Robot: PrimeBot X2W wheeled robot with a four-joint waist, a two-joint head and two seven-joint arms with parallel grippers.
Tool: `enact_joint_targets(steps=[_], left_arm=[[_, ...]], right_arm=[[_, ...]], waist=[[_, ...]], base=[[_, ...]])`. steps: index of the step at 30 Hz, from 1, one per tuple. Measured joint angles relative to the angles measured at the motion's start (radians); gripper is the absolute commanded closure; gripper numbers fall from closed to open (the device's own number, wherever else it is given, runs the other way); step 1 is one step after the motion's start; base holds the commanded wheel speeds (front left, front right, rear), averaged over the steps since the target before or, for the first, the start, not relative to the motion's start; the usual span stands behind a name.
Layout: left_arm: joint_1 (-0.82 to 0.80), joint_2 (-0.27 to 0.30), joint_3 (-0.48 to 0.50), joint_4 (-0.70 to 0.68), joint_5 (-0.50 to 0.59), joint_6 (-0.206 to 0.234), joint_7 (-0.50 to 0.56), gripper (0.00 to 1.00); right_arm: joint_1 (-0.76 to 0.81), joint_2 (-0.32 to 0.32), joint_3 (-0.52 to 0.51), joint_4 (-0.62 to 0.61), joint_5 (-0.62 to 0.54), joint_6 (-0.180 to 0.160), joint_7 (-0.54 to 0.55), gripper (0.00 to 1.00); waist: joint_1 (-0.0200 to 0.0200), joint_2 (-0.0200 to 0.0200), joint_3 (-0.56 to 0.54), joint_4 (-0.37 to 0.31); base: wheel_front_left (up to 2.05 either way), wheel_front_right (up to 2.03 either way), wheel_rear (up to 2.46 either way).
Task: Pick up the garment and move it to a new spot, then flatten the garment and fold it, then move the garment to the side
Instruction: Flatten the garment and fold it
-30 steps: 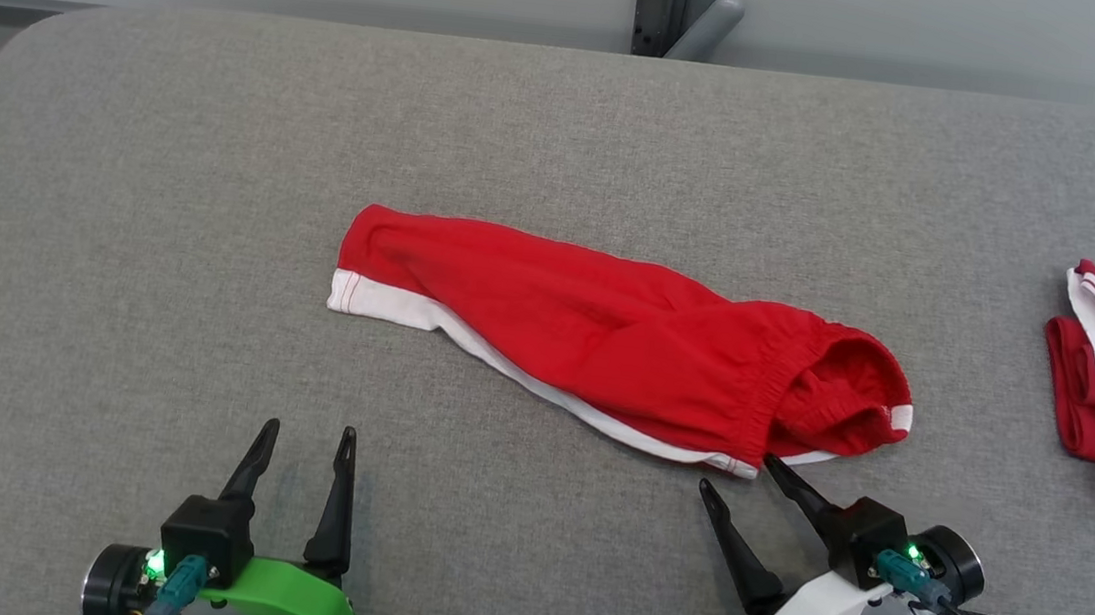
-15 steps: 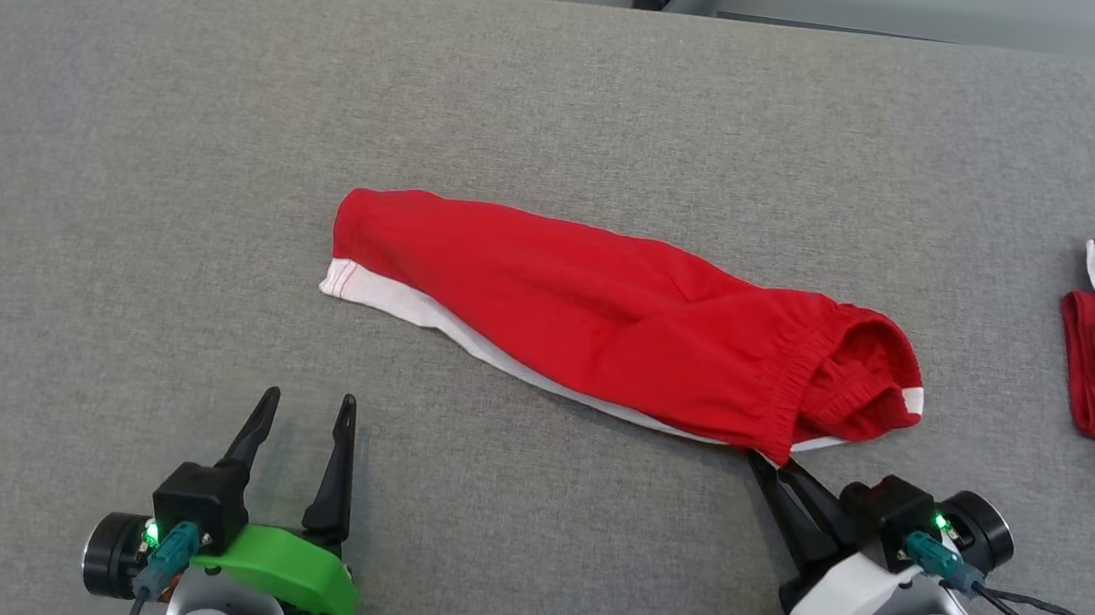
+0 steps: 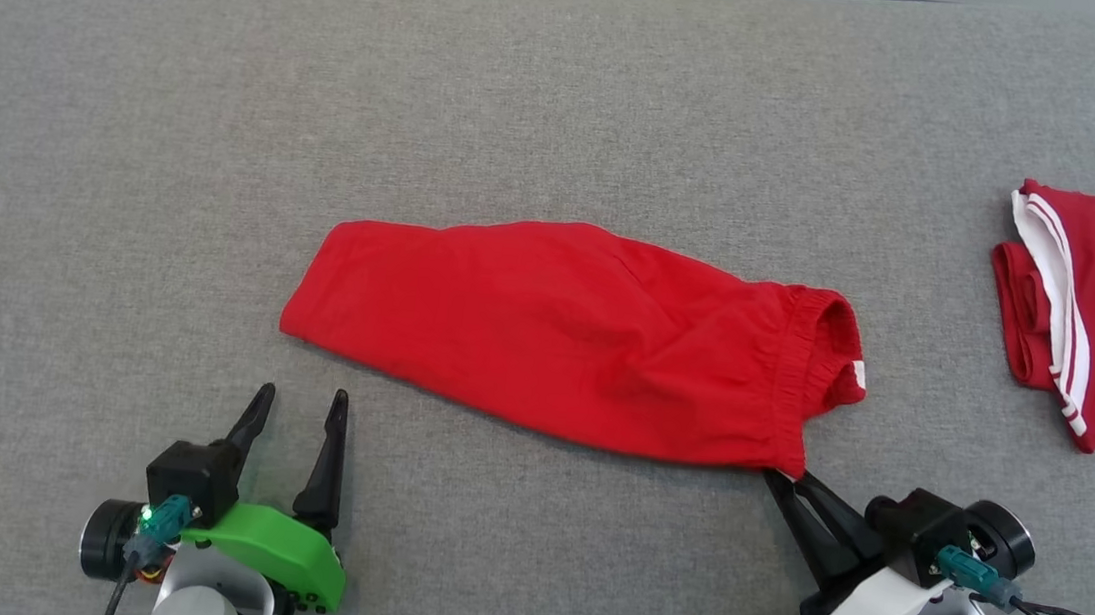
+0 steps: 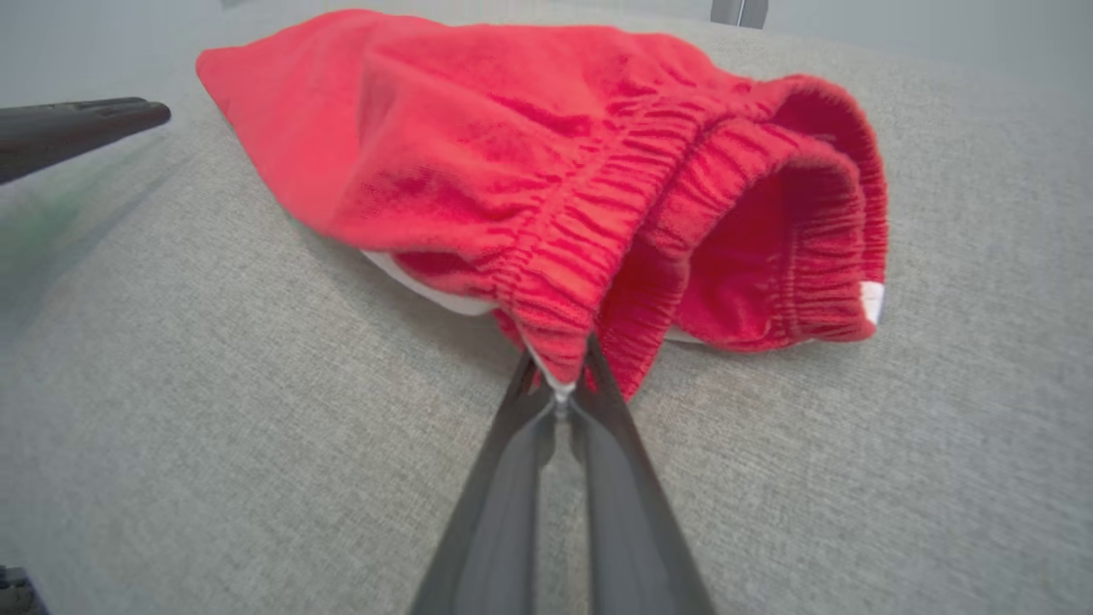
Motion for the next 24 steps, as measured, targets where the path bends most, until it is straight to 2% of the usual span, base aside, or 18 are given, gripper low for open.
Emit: enact_joint_targets(steps=[14,24], left_arm=[[-0.137,0.000,0.021,0.142,0.042,0.006,0.000,0.00],[-0.187,0.000,0.053,0.098,0.078,0.006,0.000,0.00]], right_arm=[[-0.066,0.025,0.035,-0.023,0.002,0.000,0.000,1.00],[-0.076,0.032,0.031,-0.011,0.001,0.000,0.000,1.00]], waist=[[0.0000,0.0000,0.036,-0.030],[0.0000,0.0000,0.049,-0.039]], base=[[0.00,0.00,0.00],[0.00,0.00,0.00]])
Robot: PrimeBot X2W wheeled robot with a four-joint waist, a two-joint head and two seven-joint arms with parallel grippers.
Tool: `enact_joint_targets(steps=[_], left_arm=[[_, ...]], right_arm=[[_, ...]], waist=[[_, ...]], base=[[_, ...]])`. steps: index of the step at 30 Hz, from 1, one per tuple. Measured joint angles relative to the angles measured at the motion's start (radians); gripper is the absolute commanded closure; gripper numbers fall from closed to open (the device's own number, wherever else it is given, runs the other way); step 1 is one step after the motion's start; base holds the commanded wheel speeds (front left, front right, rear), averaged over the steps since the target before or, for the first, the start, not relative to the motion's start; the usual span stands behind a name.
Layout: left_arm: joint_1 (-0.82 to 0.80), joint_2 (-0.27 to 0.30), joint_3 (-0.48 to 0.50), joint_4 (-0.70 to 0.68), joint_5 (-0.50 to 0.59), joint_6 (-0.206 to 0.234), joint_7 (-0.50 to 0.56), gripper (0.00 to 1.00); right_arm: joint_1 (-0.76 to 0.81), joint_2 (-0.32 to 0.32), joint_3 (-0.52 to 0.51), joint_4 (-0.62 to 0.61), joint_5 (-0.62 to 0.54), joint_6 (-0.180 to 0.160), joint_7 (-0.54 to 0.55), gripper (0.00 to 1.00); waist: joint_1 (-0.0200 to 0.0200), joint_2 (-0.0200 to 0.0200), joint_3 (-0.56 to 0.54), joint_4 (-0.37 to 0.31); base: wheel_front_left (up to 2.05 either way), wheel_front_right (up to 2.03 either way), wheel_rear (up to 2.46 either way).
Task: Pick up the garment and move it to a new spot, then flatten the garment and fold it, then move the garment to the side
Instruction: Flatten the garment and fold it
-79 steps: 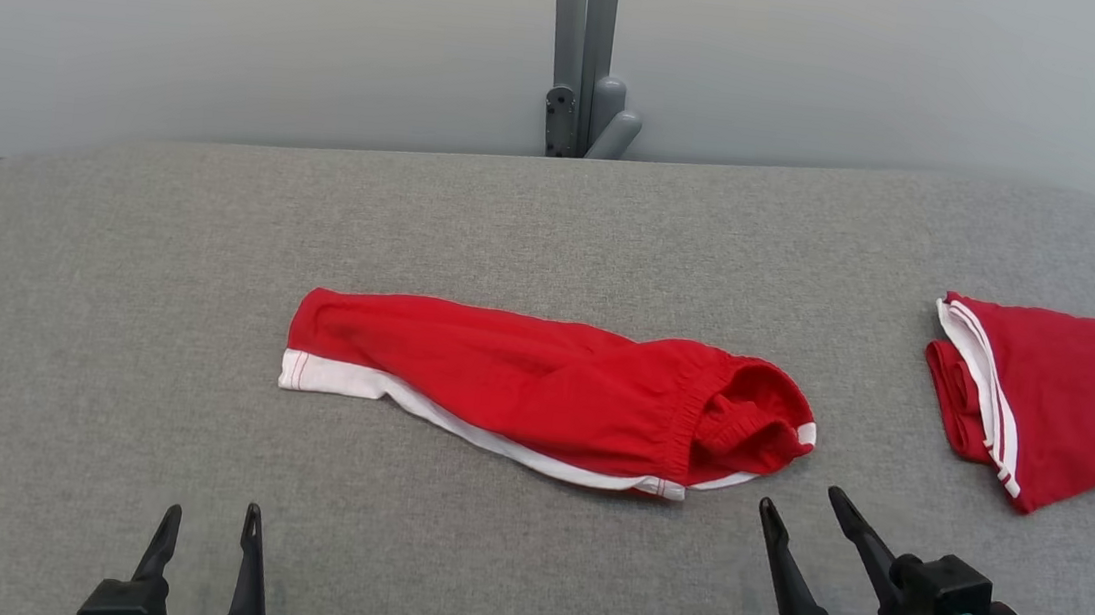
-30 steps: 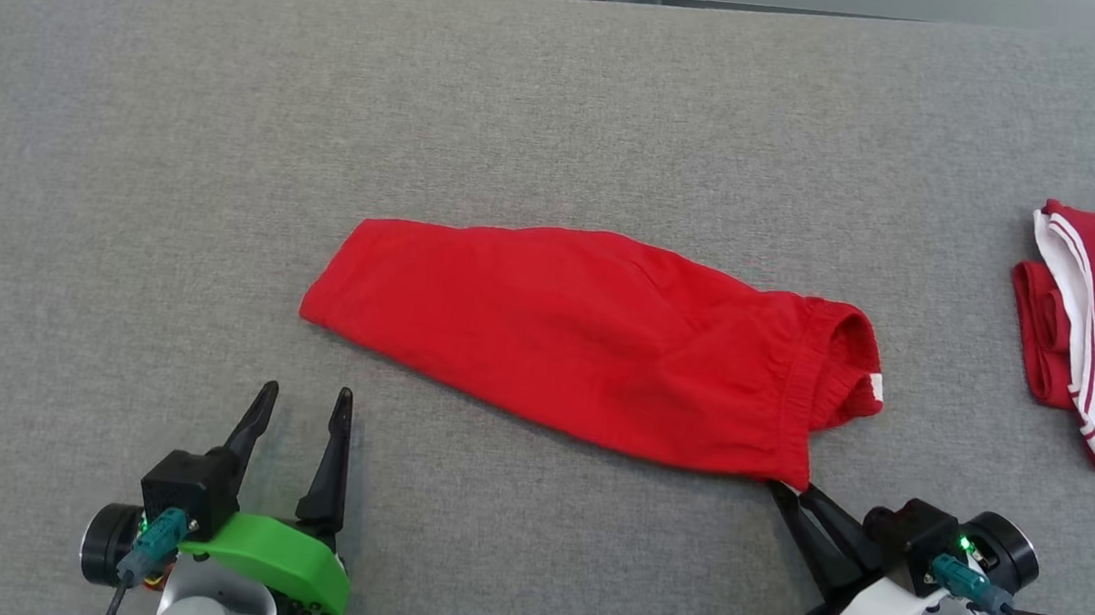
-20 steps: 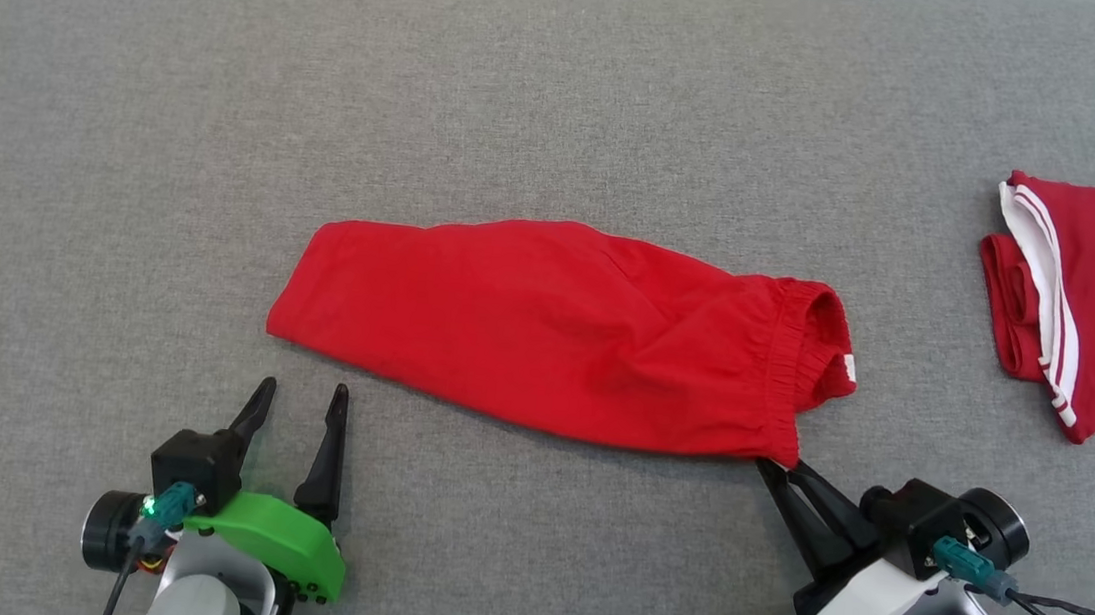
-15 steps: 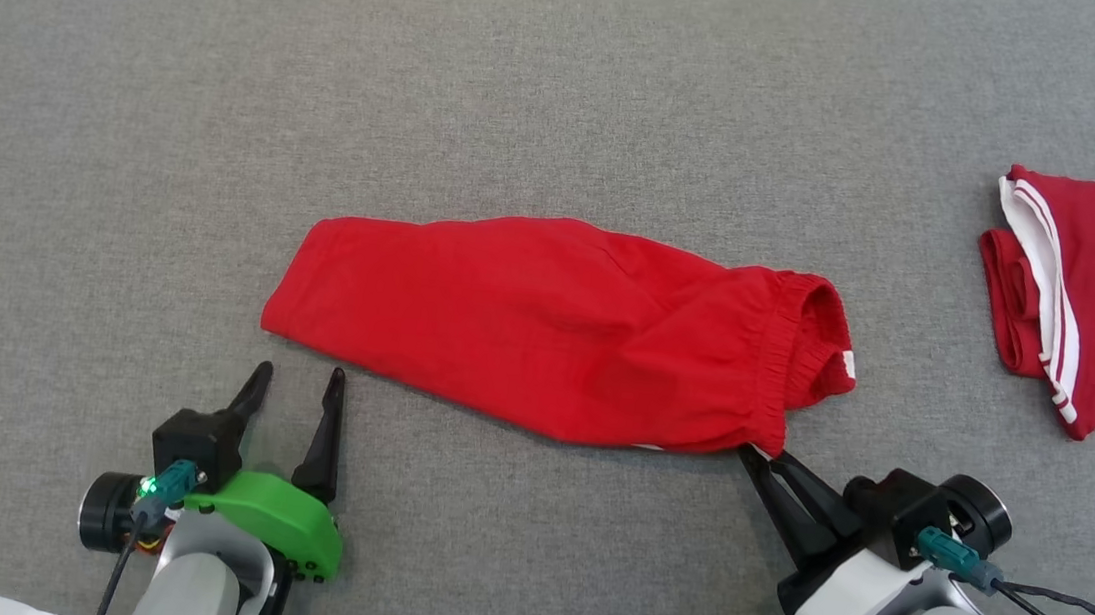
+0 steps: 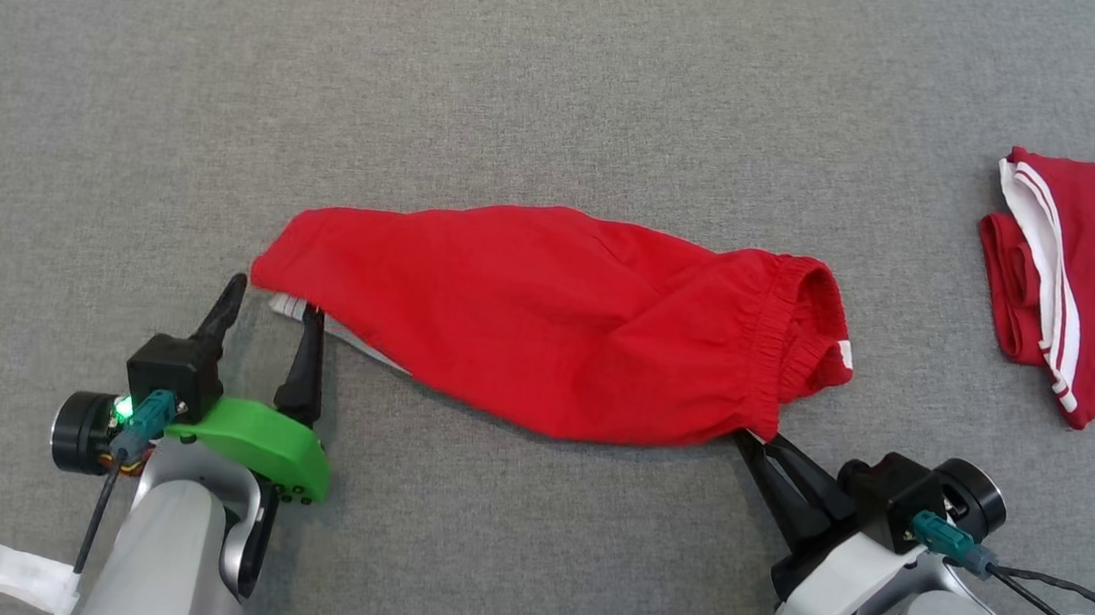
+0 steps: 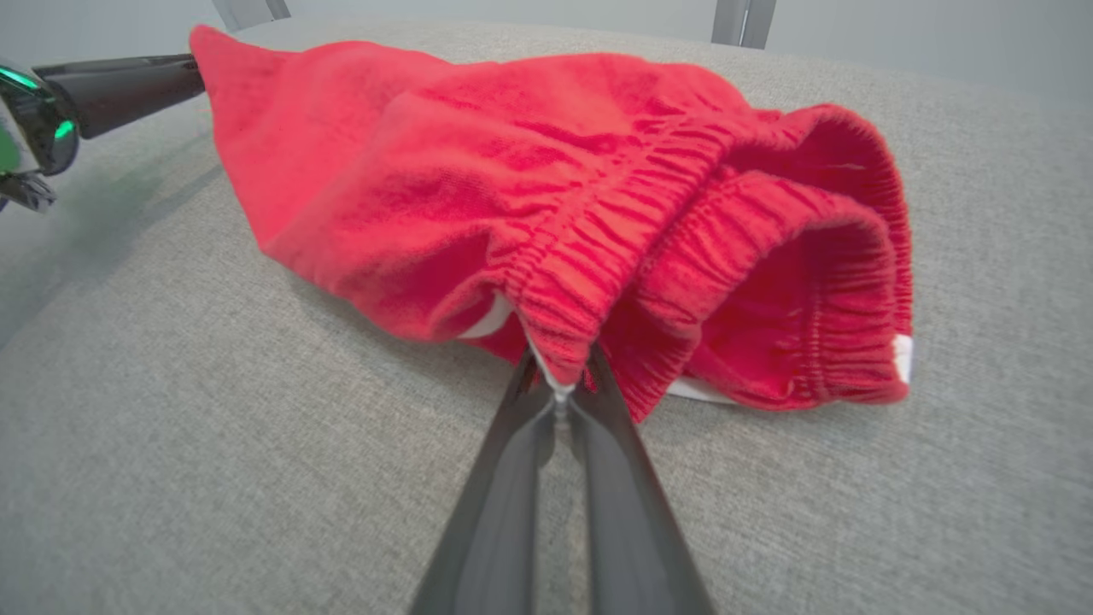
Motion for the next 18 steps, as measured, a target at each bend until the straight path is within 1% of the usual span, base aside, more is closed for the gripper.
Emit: enact_joint_targets(steps=[2,5,12,18], left_arm=[[0.003,0.000,-0.002,-0.040,0.011,0.000,0.000,0.00],[0.011,0.000,-0.006,-0.048,0.013,0.000,0.000,0.00],[0.000,0.000,-0.018,-0.022,0.044,-0.002,0.000,0.00],[-0.079,0.001,-0.026,-0.003,0.070,-0.010,0.000,0.00]], right_arm=[[0.000,0.004,-0.005,0.006,0.000,0.000,0.000,1.00],[0.000,0.011,-0.006,0.014,0.000,0.000,0.000,1.00],[-0.001,0.022,0.001,0.021,0.000,0.000,0.000,1.00],[-0.019,0.028,0.006,0.030,0.006,0.000,0.000,1.00]], waist=[[0.0000,0.0000,-0.005,-0.001],[0.0000,0.0000,-0.009,0.000],[0.0000,0.0000,-0.004,-0.001],[0.0000,0.0000,0.016,-0.012]], base=[[0.00,0.00,0.00],[0.00,0.00,0.00],[0.00,0.00,0.00],[0.00,0.00,0.00]])
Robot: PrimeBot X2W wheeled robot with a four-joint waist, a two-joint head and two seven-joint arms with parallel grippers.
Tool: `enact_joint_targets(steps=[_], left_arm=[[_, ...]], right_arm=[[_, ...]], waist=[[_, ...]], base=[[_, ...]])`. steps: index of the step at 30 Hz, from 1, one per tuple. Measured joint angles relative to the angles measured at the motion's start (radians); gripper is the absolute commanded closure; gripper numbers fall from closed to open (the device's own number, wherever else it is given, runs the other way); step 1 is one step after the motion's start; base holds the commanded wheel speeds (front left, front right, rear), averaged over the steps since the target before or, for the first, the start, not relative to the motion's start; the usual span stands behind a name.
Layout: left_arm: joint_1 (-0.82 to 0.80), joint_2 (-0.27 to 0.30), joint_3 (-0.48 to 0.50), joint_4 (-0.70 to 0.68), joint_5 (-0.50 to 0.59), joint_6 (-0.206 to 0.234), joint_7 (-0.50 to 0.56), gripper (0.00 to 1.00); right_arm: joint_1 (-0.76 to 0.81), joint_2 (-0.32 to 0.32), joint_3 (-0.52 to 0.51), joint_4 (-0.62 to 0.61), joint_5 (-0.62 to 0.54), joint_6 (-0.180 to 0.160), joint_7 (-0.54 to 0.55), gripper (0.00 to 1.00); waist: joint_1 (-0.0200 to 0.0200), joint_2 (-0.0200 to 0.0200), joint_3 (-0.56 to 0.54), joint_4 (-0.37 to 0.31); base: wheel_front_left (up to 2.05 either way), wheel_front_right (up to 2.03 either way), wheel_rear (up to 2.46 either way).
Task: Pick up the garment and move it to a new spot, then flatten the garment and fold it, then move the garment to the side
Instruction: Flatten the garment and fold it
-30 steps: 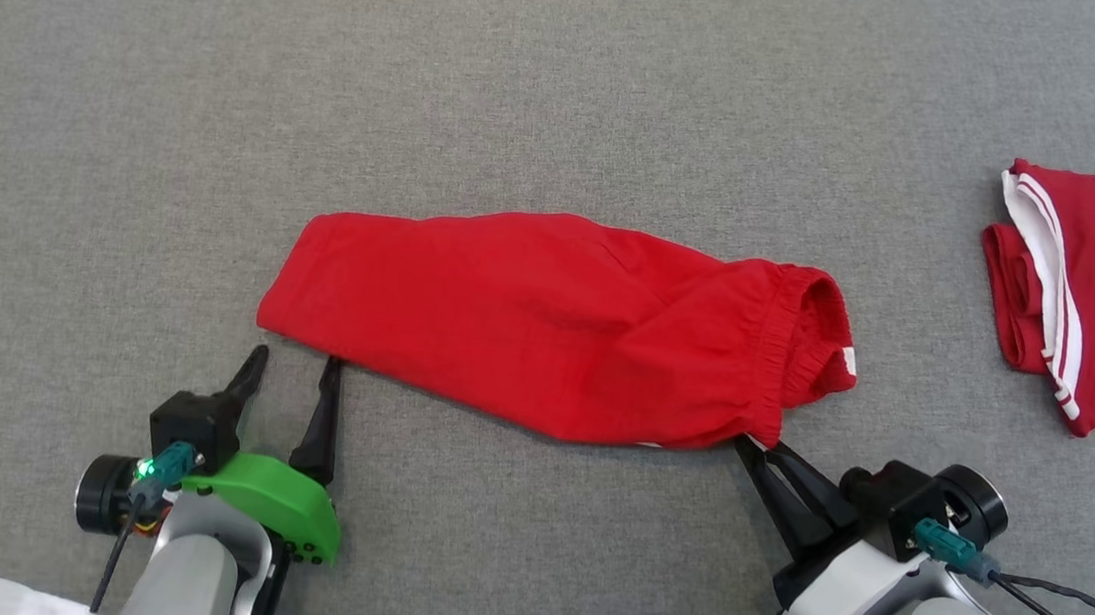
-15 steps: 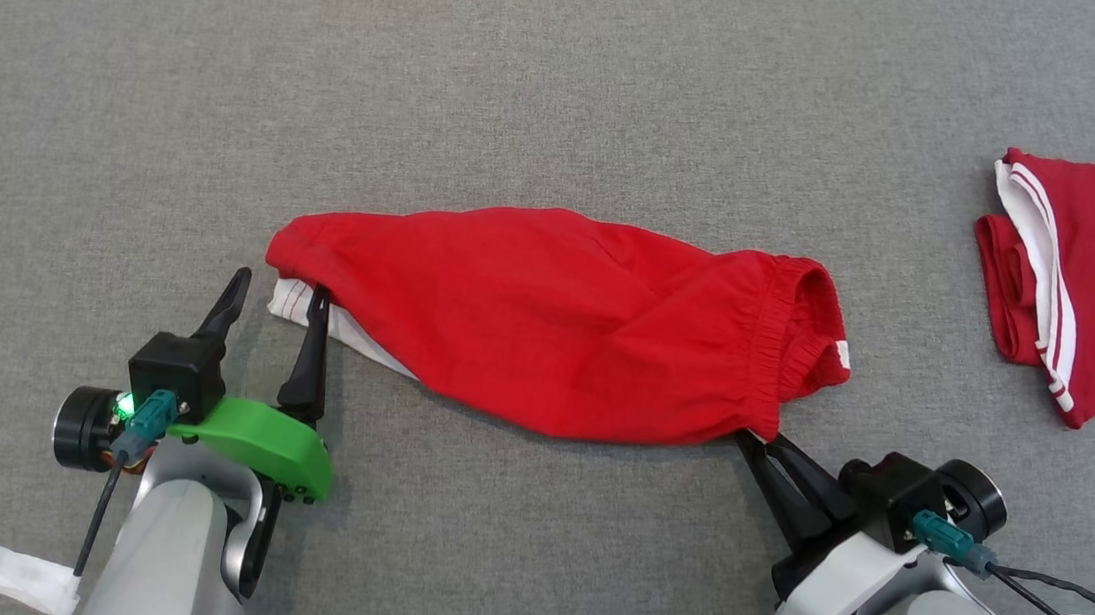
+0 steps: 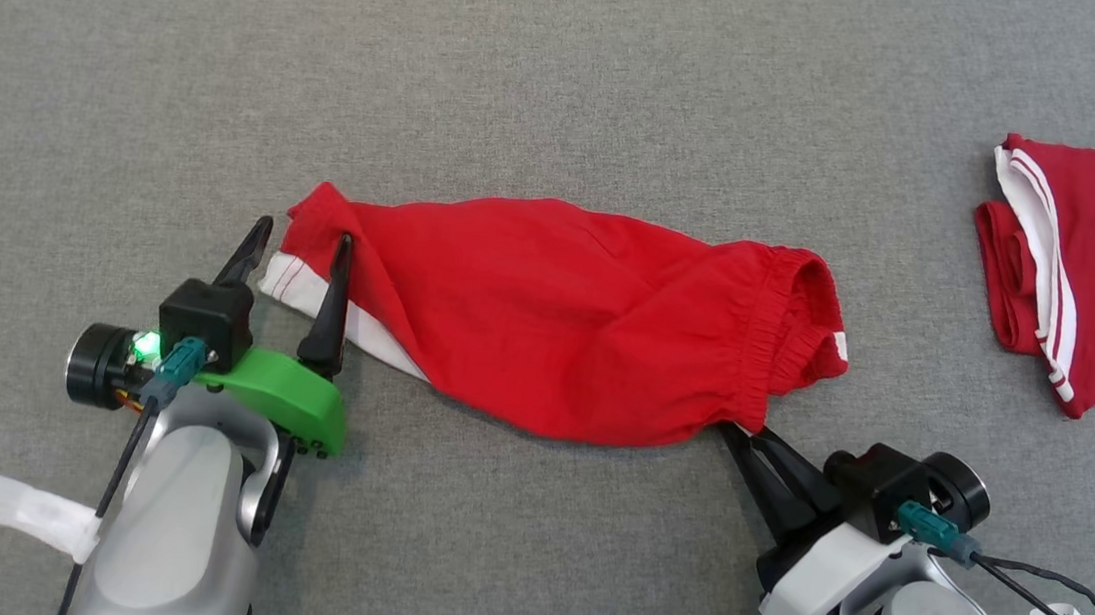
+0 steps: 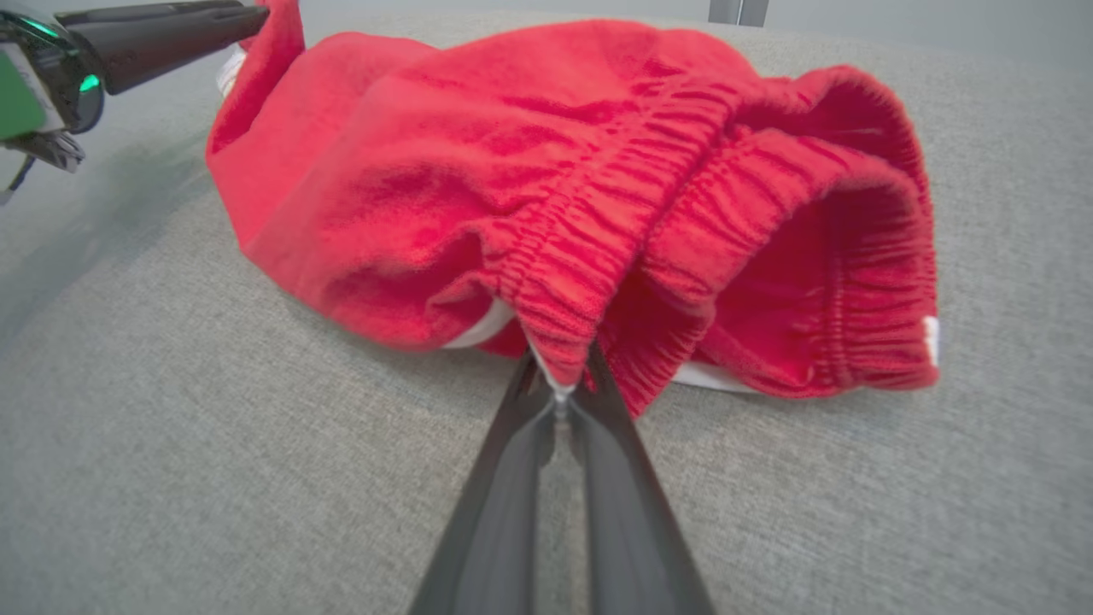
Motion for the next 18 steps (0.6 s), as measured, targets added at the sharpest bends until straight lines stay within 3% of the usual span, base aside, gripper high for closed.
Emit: enact_joint_targets(steps=[7,13,18], left_arm=[[-0.097,0.010,-0.031,0.124,0.037,-0.005,0.000,0.00],[-0.186,0.016,-0.034,0.271,0.063,0.049,-0.004,0.00],[-0.197,0.013,-0.023,0.270,0.041,0.064,-0.001,0.00]], right_arm=[[-0.030,0.017,0.013,0.002,-0.001,0.000,0.000,1.00],[-0.063,0.040,0.018,0.005,-0.007,0.000,0.000,1.00],[-0.065,0.049,0.017,0.016,-0.004,0.000,0.000,1.00]], waist=[[0.0000,0.0000,0.033,-0.021],[0.0000,0.0000,0.067,-0.041],[0.0000,0.0000,0.059,-0.048]], base=[[0.00,0.00,0.00],[0.00,0.00,0.00],[0.00,0.00,0.00]])
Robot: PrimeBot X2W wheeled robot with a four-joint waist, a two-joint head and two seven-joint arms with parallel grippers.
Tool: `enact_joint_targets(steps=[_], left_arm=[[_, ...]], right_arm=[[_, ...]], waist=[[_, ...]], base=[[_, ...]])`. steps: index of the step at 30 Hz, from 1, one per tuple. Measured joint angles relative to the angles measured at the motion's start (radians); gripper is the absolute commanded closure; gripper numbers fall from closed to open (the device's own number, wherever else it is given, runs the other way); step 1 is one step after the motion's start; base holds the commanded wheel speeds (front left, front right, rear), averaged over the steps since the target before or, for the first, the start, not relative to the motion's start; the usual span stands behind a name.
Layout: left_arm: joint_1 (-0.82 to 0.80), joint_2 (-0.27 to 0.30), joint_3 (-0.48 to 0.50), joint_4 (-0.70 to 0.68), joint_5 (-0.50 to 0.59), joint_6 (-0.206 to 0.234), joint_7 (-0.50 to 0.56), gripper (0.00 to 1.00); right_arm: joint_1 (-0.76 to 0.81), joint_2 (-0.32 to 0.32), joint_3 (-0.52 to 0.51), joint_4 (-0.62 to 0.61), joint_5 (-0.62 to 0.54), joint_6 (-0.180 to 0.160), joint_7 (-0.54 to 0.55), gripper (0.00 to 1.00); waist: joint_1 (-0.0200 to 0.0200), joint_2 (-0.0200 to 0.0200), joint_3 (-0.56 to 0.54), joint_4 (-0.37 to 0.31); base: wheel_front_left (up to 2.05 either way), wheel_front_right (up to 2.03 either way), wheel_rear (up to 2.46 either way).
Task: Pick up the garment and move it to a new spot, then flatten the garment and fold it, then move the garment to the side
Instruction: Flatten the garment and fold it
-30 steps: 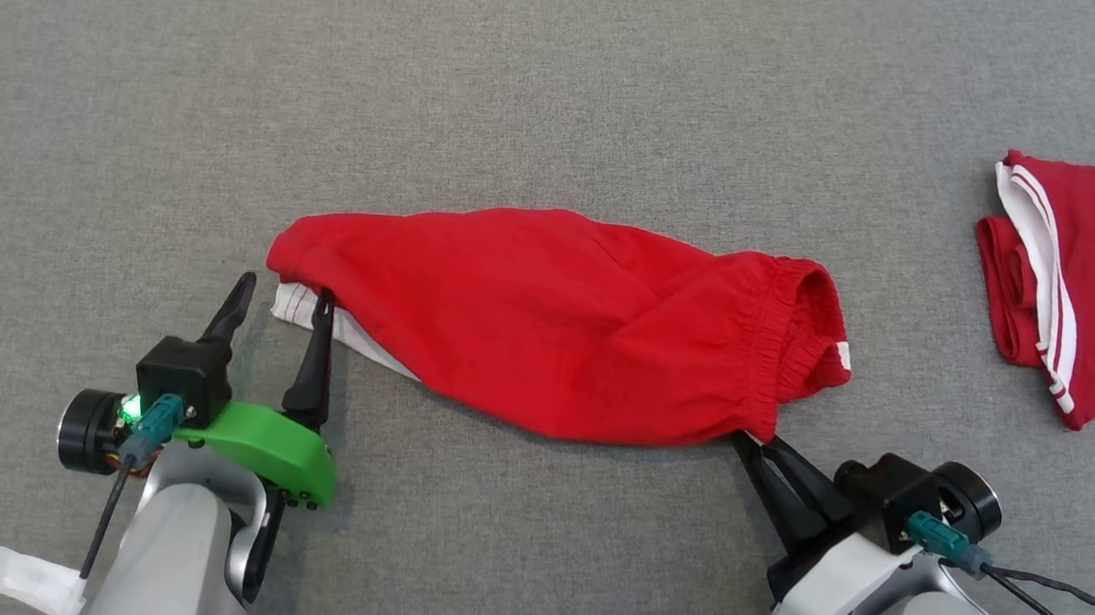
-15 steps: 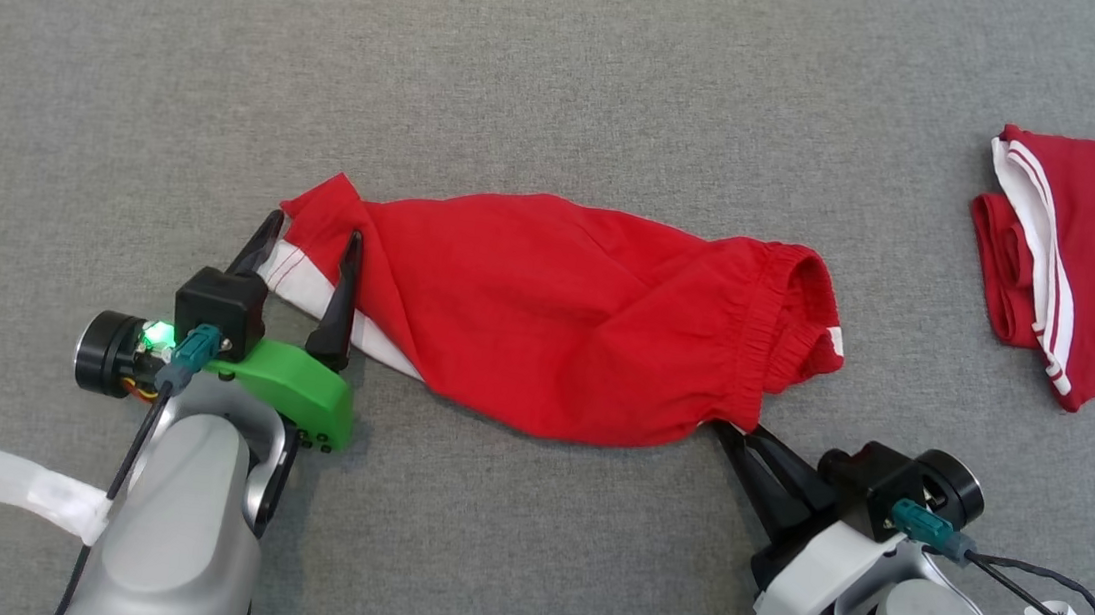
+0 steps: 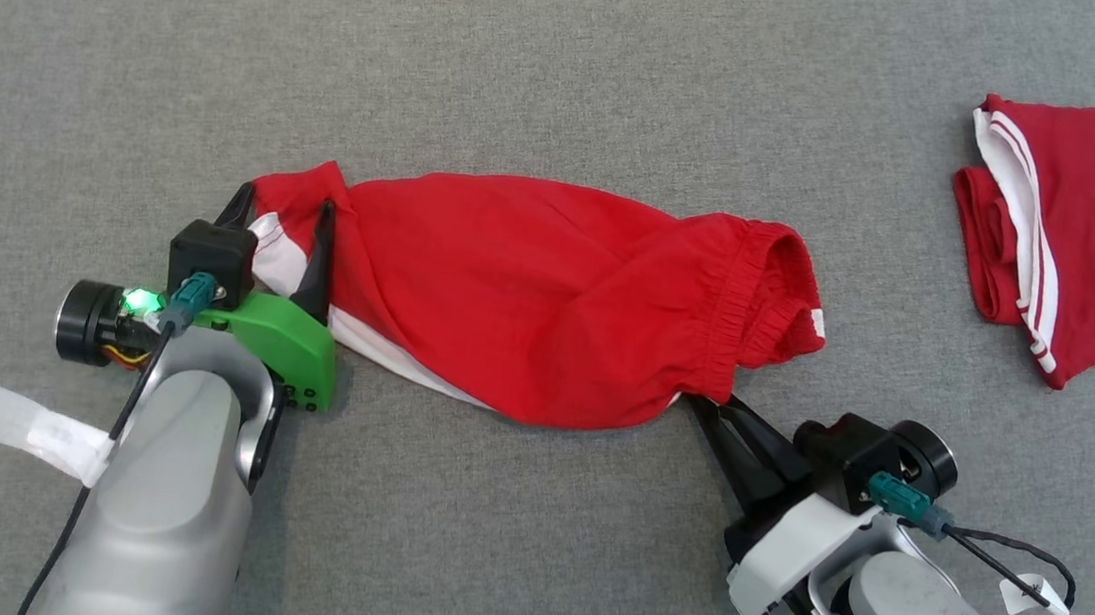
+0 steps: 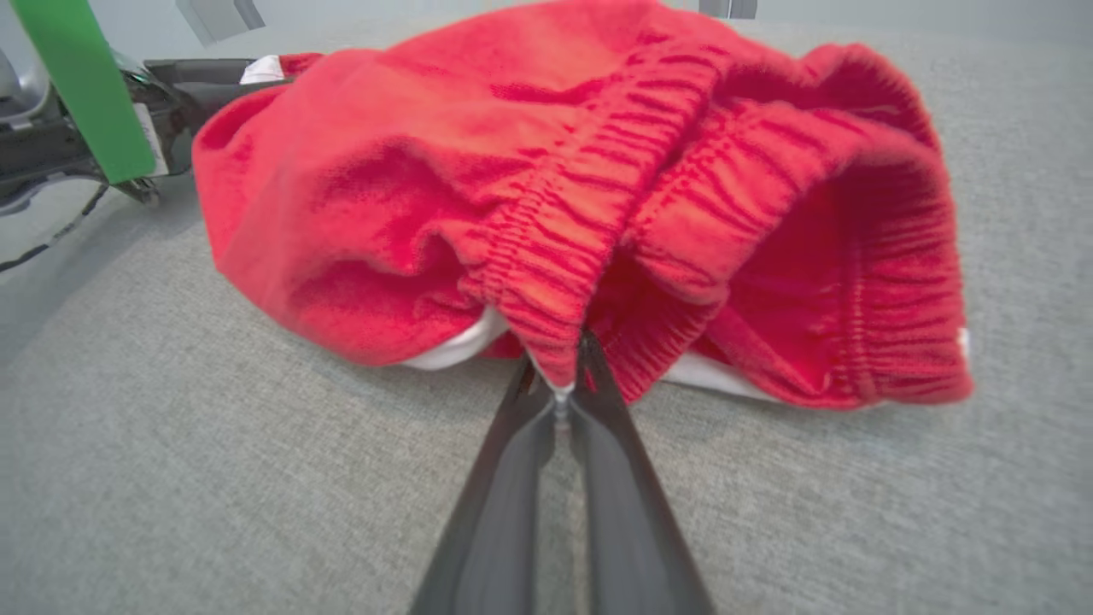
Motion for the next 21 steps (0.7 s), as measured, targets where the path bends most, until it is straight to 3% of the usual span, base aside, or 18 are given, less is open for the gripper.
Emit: enact_joint_targets(steps=[8,9,10,11,21], left_arm=[[0.123,-0.003,0.040,-0.137,-0.034,0.009,0.001,0.00],[0.141,-0.003,0.048,-0.160,-0.038,0.011,0.001,0.00],[0.161,-0.004,0.053,-0.181,-0.042,0.011,0.001,0.00],[0.183,-0.004,0.059,-0.199,-0.043,0.012,0.001,0.00],[0.406,-0.011,0.113,-0.342,-0.078,0.025,0.001,0.00]], right_arm=[[0.043,0.018,-0.029,0.020,0.016,0.000,0.000,1.00],[0.050,0.022,-0.036,0.022,0.017,0.000,0.000,0.79],[0.058,0.025,-0.044,0.023,0.018,0.000,0.000,0.17],[0.066,0.029,-0.053,0.025,0.018,0.000,0.000,0.00],[0.182,0.032,-0.125,0.043,0.006,0.000,0.000,0.00]], waist=[[0.0000,0.0000,-0.072,0.014],[0.0000,0.0000,-0.084,0.017],[0.0000,0.0000,-0.096,0.019],[0.0000,0.0000,-0.108,0.022],[0.0000,0.0000,-0.223,0.047]], base=[[0.00,0.00,0.00],[0.00,0.00,0.00],[0.00,0.00,0.00],[0.00,0.00,0.00],[0.00,0.00,0.00]])
